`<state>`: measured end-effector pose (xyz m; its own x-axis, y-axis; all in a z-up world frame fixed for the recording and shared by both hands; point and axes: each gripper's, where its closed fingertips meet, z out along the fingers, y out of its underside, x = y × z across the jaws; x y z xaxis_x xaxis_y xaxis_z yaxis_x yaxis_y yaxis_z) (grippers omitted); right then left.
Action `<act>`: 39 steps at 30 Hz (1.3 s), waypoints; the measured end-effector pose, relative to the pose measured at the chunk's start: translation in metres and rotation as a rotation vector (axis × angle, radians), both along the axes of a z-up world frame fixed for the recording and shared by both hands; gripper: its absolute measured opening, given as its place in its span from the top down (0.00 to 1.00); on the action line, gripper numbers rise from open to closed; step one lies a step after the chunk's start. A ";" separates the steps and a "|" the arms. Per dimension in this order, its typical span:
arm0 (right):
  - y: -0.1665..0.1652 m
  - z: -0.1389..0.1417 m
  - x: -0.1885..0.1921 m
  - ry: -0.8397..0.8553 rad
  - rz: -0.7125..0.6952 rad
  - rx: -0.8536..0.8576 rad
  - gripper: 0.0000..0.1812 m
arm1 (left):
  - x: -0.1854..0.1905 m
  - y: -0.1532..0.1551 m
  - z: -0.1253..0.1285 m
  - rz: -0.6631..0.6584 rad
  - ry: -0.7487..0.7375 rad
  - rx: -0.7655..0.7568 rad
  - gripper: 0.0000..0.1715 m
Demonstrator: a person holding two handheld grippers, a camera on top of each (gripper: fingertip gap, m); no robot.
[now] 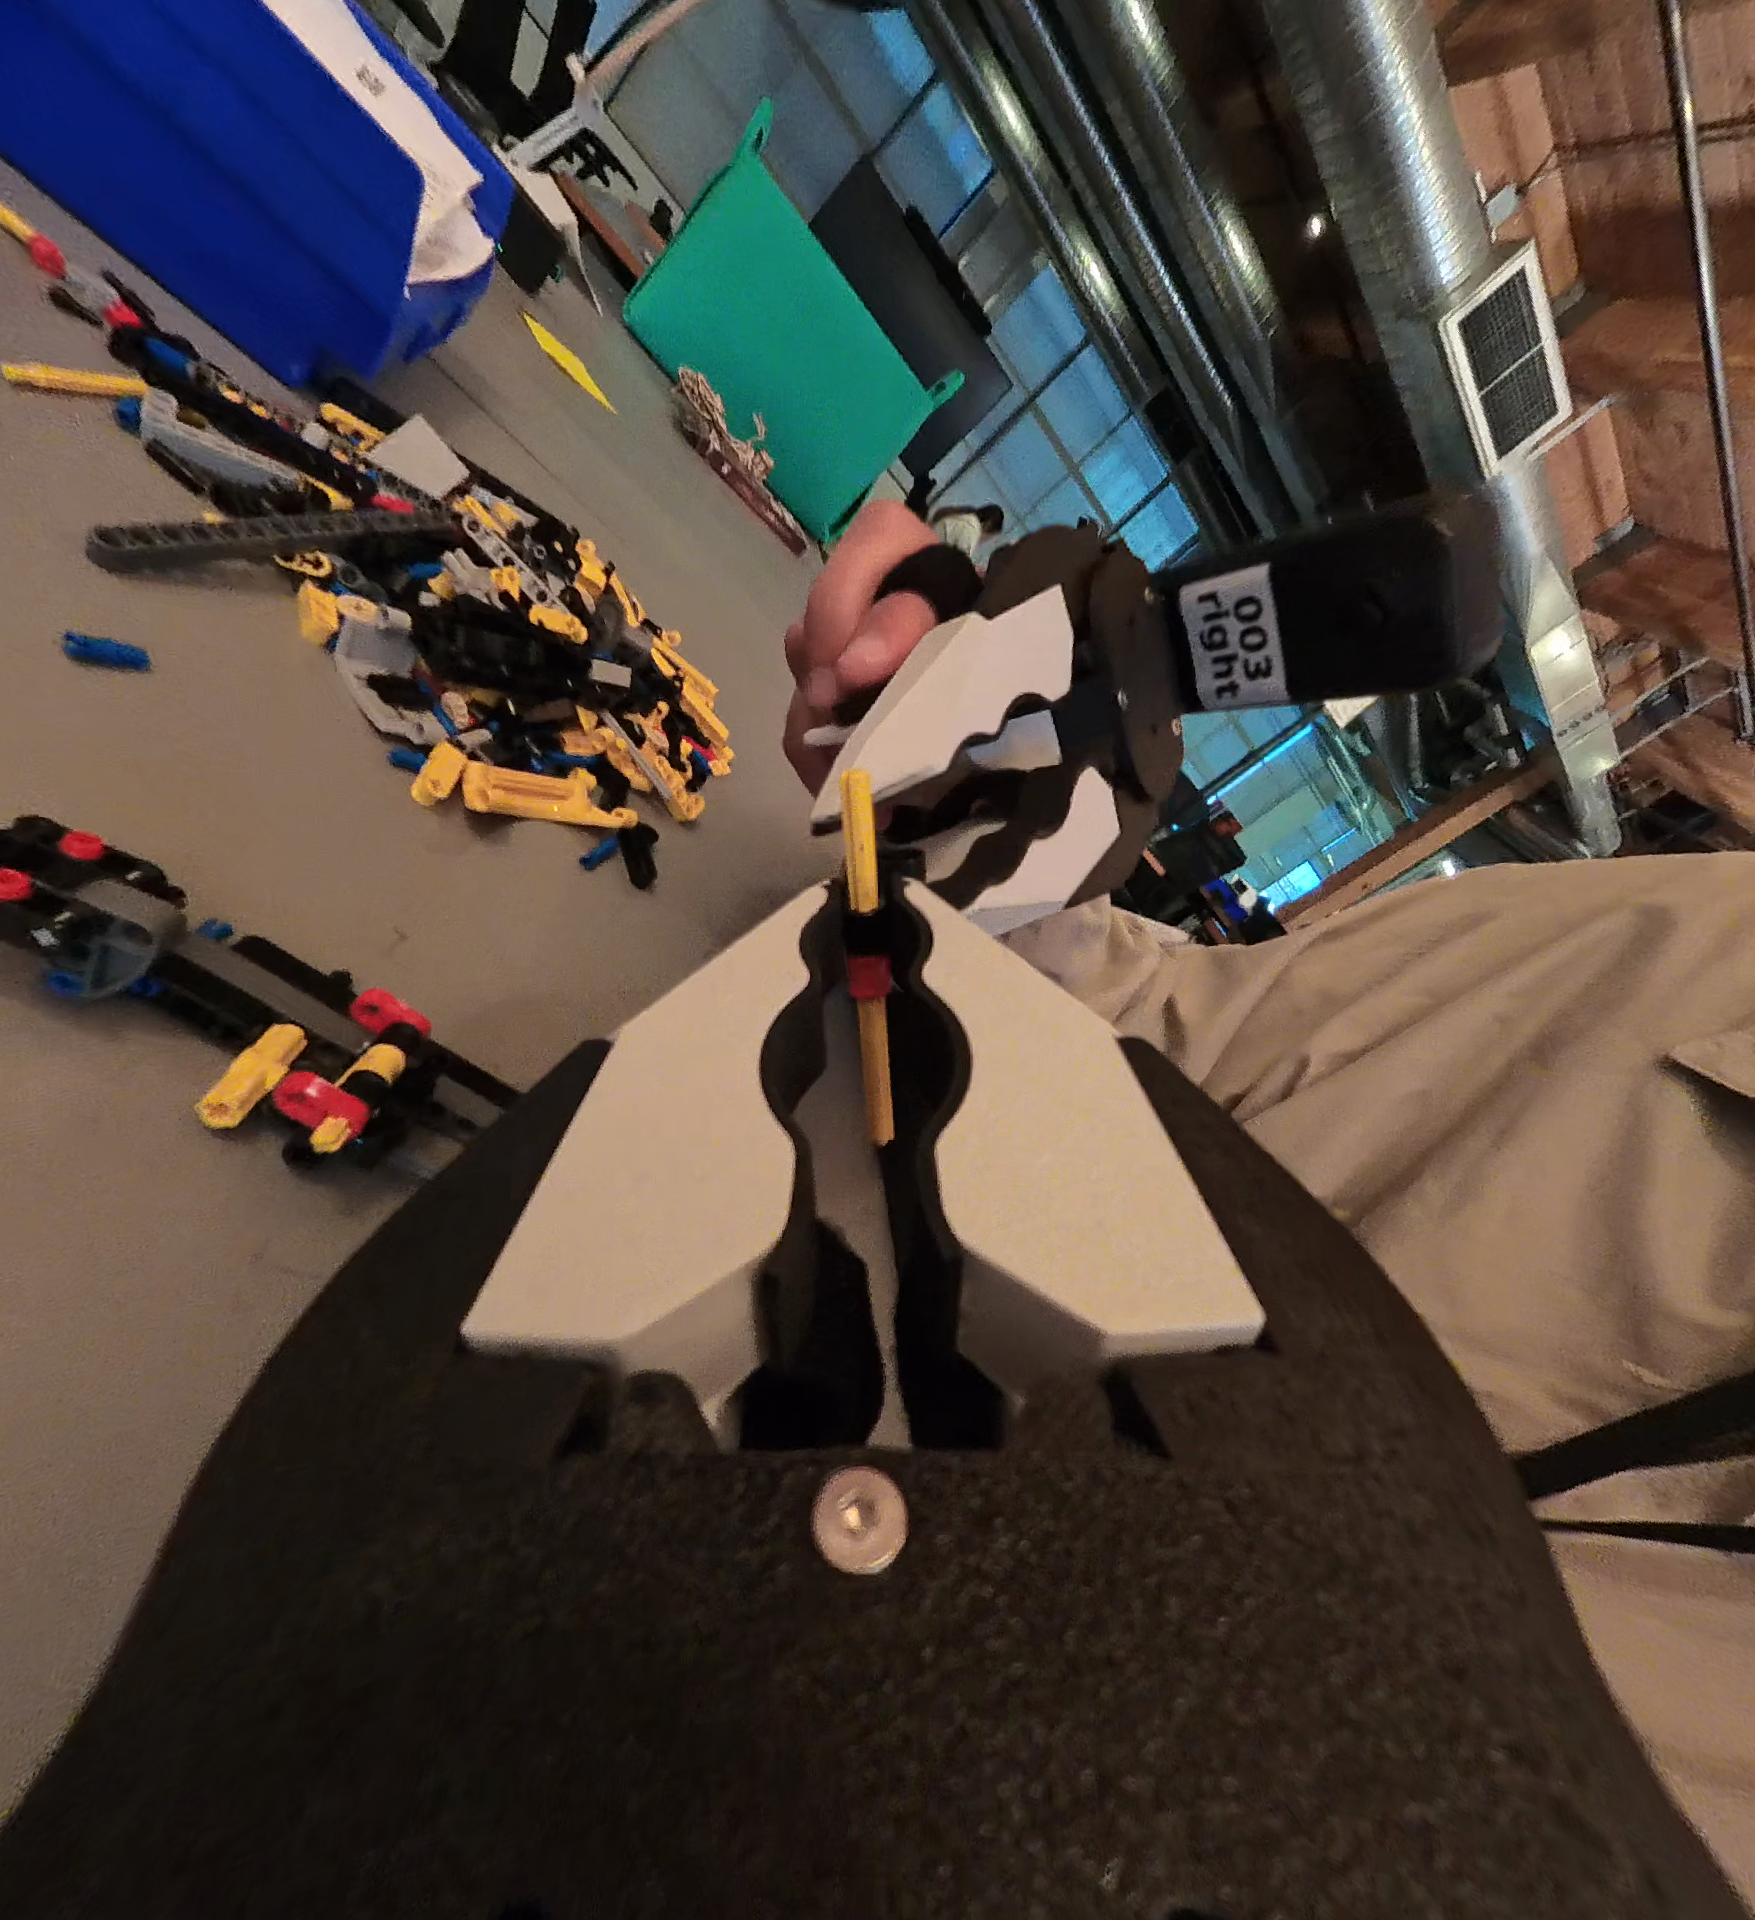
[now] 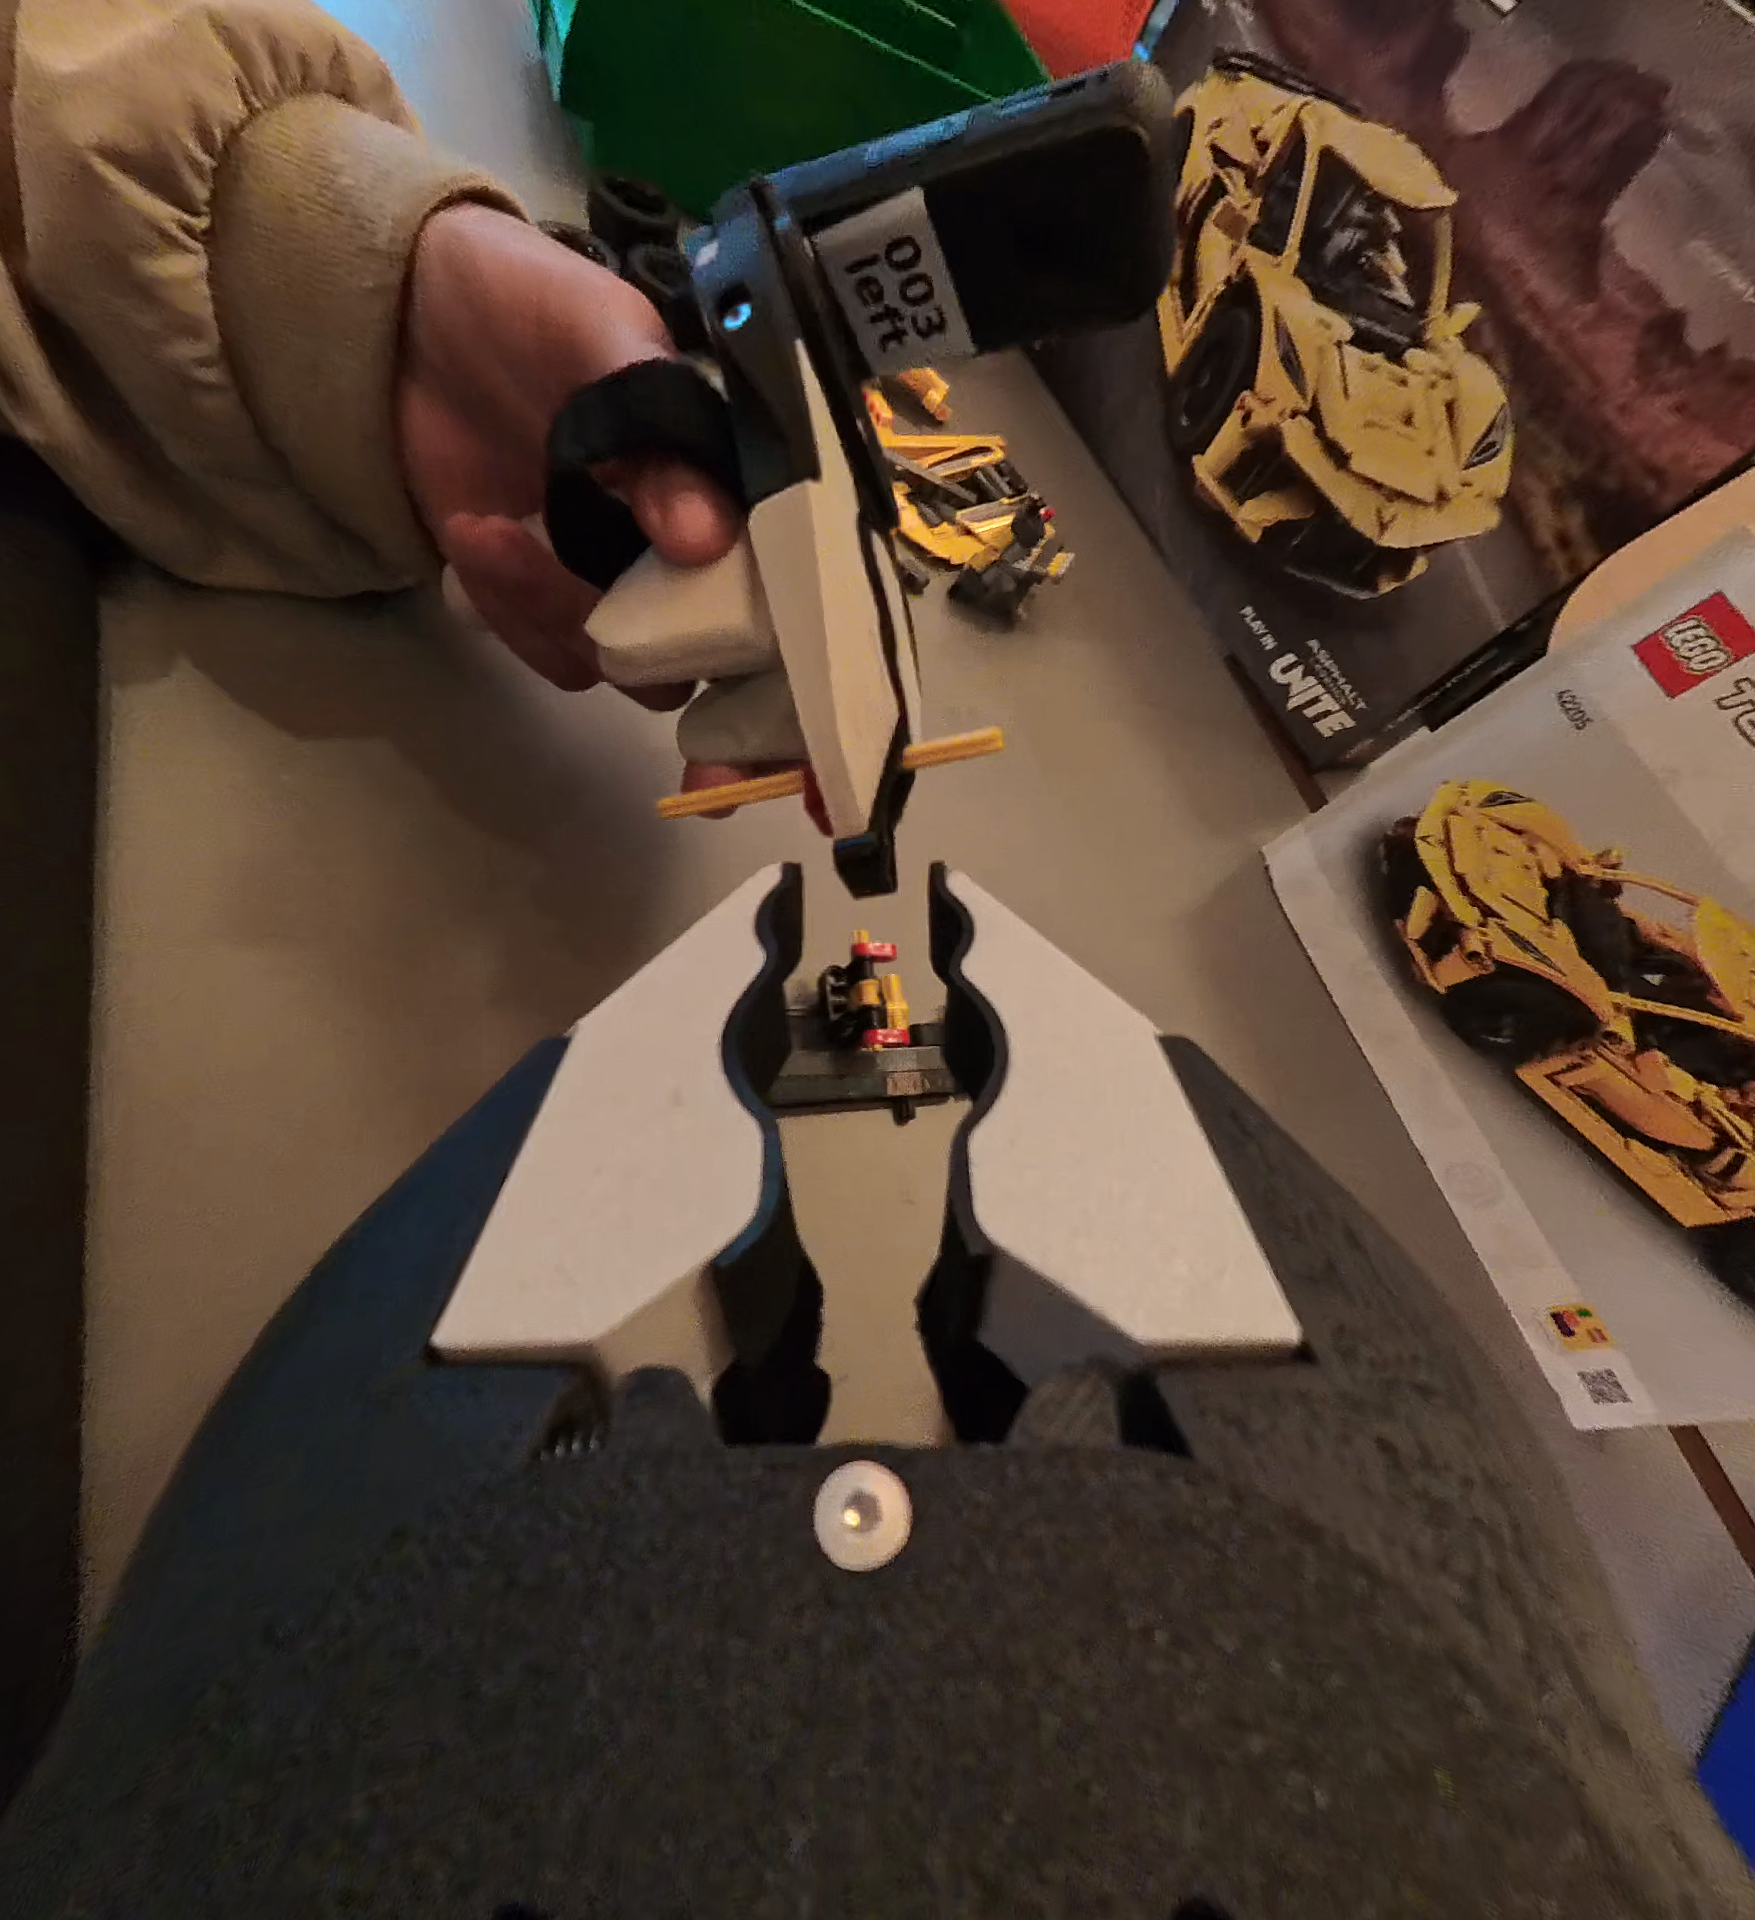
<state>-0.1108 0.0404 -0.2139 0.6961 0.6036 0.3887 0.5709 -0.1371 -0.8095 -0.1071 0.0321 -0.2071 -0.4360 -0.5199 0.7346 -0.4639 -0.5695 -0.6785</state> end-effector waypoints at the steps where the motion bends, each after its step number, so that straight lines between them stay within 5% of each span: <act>1: 0.002 -0.001 0.001 -0.016 -0.010 0.007 0.93 | 0.001 -0.001 -0.001 0.001 0.004 0.002 0.96; 7: 0.015 0.011 0.024 0.003 -0.121 0.079 0.96 | 0.003 0.009 0.003 0.051 -0.029 0.001 0.89; 11: 0.016 0.011 0.028 0.019 -0.137 0.093 0.96 | 0.007 0.009 0.004 0.096 -0.063 0.068 0.97; 24: 0.025 -0.002 0.021 0.031 -0.155 0.026 0.96 | 0.000 0.017 -0.016 0.087 0.055 0.280 0.98; 31: 0.020 -0.018 0.014 -0.099 -0.145 0.021 0.90 | -0.003 0.013 -0.029 0.068 0.109 0.414 0.98; 39: 0.024 0.000 0.020 -0.024 -0.190 0.083 0.79 | -0.003 0.013 -0.036 0.051 0.122 0.421 0.98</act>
